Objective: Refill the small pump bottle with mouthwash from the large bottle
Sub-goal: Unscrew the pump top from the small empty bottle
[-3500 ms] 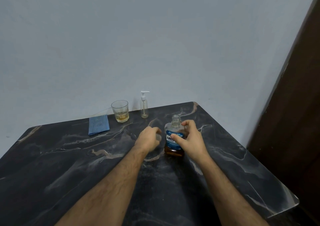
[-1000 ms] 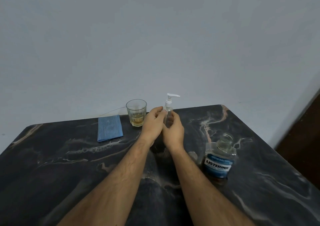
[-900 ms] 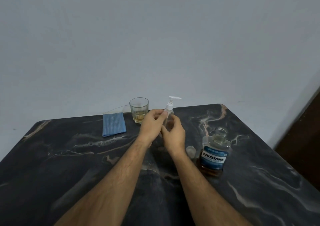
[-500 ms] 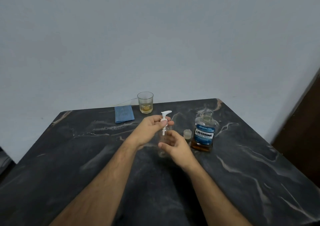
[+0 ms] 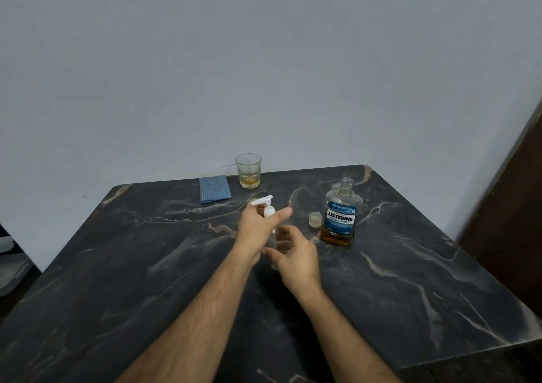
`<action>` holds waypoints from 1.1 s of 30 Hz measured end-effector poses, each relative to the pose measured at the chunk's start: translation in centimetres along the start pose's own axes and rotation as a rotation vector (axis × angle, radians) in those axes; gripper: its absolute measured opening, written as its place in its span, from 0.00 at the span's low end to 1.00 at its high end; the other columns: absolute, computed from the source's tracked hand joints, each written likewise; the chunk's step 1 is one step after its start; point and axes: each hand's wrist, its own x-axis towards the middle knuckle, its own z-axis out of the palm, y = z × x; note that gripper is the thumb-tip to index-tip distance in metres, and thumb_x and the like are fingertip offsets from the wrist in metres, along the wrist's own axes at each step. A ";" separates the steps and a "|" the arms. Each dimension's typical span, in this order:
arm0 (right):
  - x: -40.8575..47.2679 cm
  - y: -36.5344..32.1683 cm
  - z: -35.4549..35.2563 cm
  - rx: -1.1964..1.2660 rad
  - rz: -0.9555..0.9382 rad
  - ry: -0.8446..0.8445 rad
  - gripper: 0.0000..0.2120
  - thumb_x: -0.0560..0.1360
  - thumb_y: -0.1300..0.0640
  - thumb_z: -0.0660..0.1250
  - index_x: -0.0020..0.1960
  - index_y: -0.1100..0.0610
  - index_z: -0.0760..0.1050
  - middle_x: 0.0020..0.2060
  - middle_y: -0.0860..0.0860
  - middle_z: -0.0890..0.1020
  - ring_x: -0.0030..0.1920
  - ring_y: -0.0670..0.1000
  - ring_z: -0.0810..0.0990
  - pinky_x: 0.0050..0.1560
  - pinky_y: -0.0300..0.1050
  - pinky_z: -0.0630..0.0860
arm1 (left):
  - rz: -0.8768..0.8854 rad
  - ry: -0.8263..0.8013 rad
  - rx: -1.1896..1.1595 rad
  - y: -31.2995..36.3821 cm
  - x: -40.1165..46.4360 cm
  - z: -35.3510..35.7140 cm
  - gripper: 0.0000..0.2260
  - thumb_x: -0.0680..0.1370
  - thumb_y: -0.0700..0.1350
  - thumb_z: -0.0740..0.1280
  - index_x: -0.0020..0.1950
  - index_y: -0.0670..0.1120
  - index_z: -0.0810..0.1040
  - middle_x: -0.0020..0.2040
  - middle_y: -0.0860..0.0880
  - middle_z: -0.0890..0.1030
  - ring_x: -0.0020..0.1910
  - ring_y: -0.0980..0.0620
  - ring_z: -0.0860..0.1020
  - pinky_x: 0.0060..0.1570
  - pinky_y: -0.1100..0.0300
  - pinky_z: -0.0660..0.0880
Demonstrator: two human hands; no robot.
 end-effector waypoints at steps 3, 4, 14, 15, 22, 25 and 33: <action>-0.4 0.0 -0.3 0.029 0.017 -0.013 0.25 0.69 0.54 0.78 0.64 0.52 0.75 0.50 0.43 0.80 0.47 0.42 0.80 0.47 0.46 0.83 | 0.023 -0.234 -0.004 0.5 -0.3 -1.0 0.15 0.77 0.47 0.71 0.63 0.47 0.79 0.60 0.53 0.81 0.60 0.56 0.78 0.67 0.53 0.71; -0.5 0.0 -0.6 0.044 0.030 -0.021 0.24 0.70 0.55 0.78 0.64 0.51 0.74 0.49 0.42 0.79 0.44 0.42 0.80 0.44 0.44 0.84 | 0.031 -0.288 -0.031 0.5 -0.4 -1.3 0.12 0.79 0.46 0.68 0.62 0.48 0.80 0.62 0.53 0.81 0.63 0.56 0.77 0.70 0.52 0.68; -0.1 0.5 -1.5 0.083 0.054 -0.035 0.26 0.69 0.56 0.78 0.65 0.50 0.75 0.52 0.45 0.82 0.51 0.44 0.82 0.41 0.45 0.84 | 0.097 -0.262 -0.087 0.4 -0.5 -2.0 0.11 0.79 0.35 0.65 0.58 0.45 0.82 0.47 0.52 0.86 0.50 0.56 0.83 0.51 0.63 0.77; -0.1 0.6 -1.5 0.078 0.051 -0.031 0.26 0.69 0.56 0.79 0.65 0.50 0.75 0.52 0.45 0.82 0.51 0.44 0.81 0.42 0.47 0.85 | 0.102 -0.253 -0.079 0.6 -0.5 -1.9 0.10 0.78 0.35 0.67 0.56 0.47 0.82 0.45 0.53 0.86 0.49 0.56 0.83 0.51 0.63 0.77; -0.1 0.7 -1.9 -0.012 0.021 -0.020 0.27 0.69 0.54 0.78 0.66 0.48 0.74 0.53 0.42 0.79 0.52 0.43 0.79 0.50 0.51 0.83 | 0.065 -0.203 -0.081 1.0 -0.2 -1.1 0.09 0.73 0.39 0.75 0.51 0.45 0.81 0.45 0.48 0.82 0.45 0.54 0.80 0.45 0.64 0.75; -0.1 0.6 -2.0 -0.016 0.018 -0.029 0.27 0.69 0.54 0.78 0.65 0.48 0.74 0.52 0.41 0.78 0.51 0.43 0.79 0.50 0.51 0.83 | 0.001 -0.238 -0.079 1.1 -0.1 -0.9 0.10 0.74 0.42 0.75 0.54 0.47 0.80 0.50 0.48 0.84 0.51 0.50 0.82 0.51 0.56 0.77; 0.1 0.8 -2.6 0.038 0.041 -0.030 0.26 0.70 0.55 0.78 0.65 0.50 0.74 0.50 0.44 0.80 0.46 0.43 0.81 0.41 0.45 0.84 | 0.005 -0.366 -0.097 0.7 0.1 -1.7 0.11 0.81 0.37 0.63 0.61 0.45 0.80 0.56 0.50 0.85 0.58 0.53 0.81 0.60 0.55 0.74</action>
